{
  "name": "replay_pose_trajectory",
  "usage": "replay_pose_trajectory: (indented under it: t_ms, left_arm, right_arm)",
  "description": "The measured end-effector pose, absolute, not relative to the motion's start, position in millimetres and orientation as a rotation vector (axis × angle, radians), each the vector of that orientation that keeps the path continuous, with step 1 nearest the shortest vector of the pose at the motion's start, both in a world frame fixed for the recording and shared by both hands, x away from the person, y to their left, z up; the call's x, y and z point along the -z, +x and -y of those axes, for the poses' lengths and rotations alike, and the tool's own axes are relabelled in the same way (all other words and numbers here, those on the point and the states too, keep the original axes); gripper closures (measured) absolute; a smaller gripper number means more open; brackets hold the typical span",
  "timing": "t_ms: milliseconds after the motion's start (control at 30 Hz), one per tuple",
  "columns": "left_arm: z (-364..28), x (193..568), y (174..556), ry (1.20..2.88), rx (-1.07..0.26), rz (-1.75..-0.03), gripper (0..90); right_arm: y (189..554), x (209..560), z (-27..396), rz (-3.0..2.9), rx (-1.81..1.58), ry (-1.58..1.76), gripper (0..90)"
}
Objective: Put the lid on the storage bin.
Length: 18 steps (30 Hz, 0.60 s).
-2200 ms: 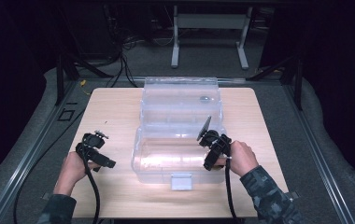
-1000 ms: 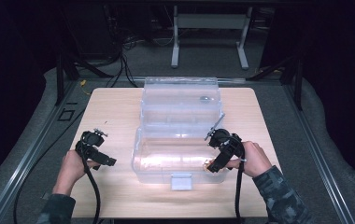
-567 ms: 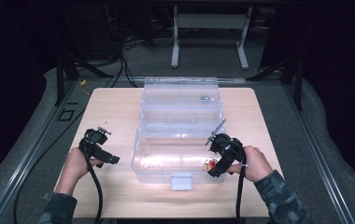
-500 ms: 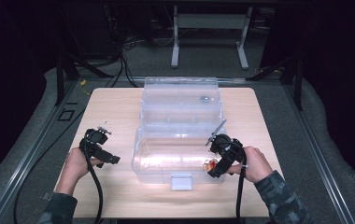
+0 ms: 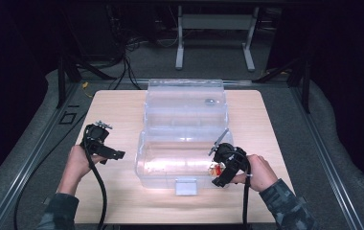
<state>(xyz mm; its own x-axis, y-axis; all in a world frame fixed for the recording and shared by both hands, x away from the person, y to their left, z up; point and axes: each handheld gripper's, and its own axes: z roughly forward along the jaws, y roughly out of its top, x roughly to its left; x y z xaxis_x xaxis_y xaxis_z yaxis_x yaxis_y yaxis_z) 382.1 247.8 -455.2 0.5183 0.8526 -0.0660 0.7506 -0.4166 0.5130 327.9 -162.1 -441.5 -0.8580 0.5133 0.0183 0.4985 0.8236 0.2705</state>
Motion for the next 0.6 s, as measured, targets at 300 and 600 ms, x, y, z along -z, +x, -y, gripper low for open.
replay_pose_trajectory:
  t_ms: [300,600]
  left_arm:
    - [-232.0,433.5,393.5,2.258,-0.318,-1.255,0.1]
    - [-208.4,408.0,415.4,2.235,-0.334,-1.199,0.4]
  right_arm:
    - [325.8,444.1,160.7,-2.951,-0.435,0.788,23.0]
    - [325.0,446.0,159.4,-2.958,-0.451,0.768,28.3]
